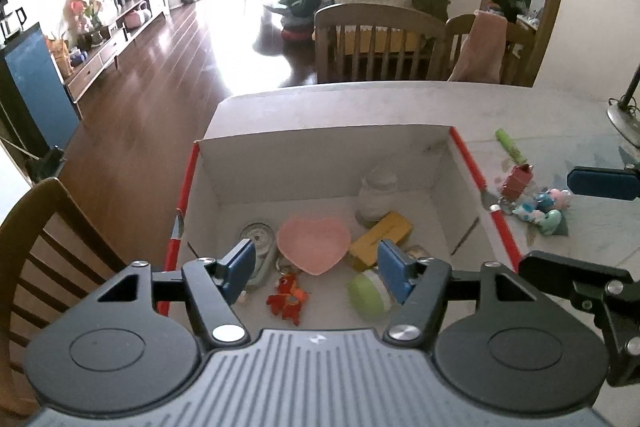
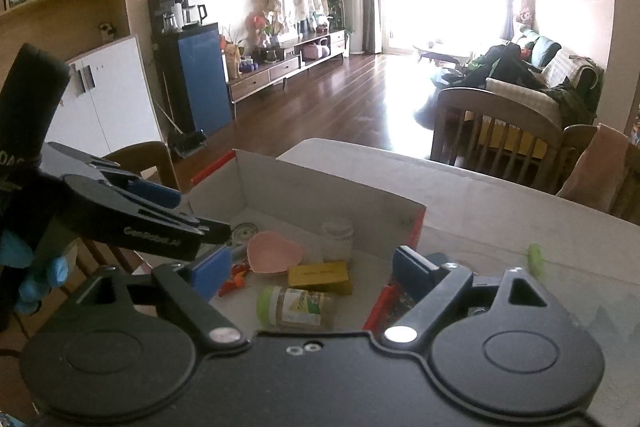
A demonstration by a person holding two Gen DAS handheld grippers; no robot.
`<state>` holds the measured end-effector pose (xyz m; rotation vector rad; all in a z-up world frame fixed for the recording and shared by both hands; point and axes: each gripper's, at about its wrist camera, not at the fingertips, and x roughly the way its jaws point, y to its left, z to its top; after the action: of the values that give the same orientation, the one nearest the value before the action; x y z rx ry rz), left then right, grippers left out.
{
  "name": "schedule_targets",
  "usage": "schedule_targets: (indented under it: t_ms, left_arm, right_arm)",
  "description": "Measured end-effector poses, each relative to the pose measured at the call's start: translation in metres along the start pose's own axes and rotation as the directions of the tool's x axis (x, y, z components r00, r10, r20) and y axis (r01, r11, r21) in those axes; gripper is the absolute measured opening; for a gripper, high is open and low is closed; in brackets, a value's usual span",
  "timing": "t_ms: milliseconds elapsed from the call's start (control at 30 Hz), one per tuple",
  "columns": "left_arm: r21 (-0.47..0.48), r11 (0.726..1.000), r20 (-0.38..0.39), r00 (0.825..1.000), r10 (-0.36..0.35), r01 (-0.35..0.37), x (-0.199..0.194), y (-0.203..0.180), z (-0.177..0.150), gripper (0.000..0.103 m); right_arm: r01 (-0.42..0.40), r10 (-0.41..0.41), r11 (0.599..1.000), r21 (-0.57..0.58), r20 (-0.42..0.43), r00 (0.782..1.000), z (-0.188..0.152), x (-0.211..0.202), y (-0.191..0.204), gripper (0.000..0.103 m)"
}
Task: Organize rigid objects
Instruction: 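Withdraw both tools from the box back over the table items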
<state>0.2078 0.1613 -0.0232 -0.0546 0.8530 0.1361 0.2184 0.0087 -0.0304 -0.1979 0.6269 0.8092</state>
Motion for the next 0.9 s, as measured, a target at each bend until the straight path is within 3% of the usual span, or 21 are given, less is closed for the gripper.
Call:
schedule_targets:
  t_ms: [267, 333, 467, 600, 667, 900]
  left_arm:
    - [-0.025, 1.000, 0.012, 1.000, -0.018, 0.019, -0.015, -0.021, -0.008, 0.067]
    - [-0.020, 1.000, 0.022, 1.000, -0.012, 0.012, -0.020, -0.029, -0.012, 0.075]
    - [-0.018, 1.000, 0.045, 0.999, -0.020, 0.021, -0.029, -0.043, -0.017, 0.076]
    - [-0.033, 0.998, 0.061, 0.997, -0.049, 0.051, -0.036, -0.055, -0.022, 0.077]
    - [-0.034, 0.997, 0.070, 0.996, -0.062, 0.064, -0.038, -0.064, -0.024, 0.083]
    - [-0.037, 0.994, 0.062, 0.993, -0.102, 0.104, -0.032, -0.095, -0.030, 0.083]
  right_arm:
    - [-0.016, 0.014, 1.000, 0.024, 0.048, 0.999, -0.006, -0.031, -0.016, 0.095]
    - [-0.023, 0.021, 0.999, 0.032, 0.058, 0.998, -0.009, -0.038, -0.020, 0.096]
    - [-0.033, 0.028, 0.998, 0.047, 0.085, 0.996, -0.018, -0.056, -0.033, 0.100]
    - [-0.010, 0.006, 0.999, 0.043, 0.102, 0.995, -0.028, -0.072, -0.048, 0.102]
    - [-0.003, -0.002, 0.999, 0.049, 0.104, 0.995, -0.033, -0.078, -0.057, 0.102]
    - [0.026, -0.034, 0.997, 0.076, 0.102, 0.994, -0.049, -0.092, -0.086, 0.102]
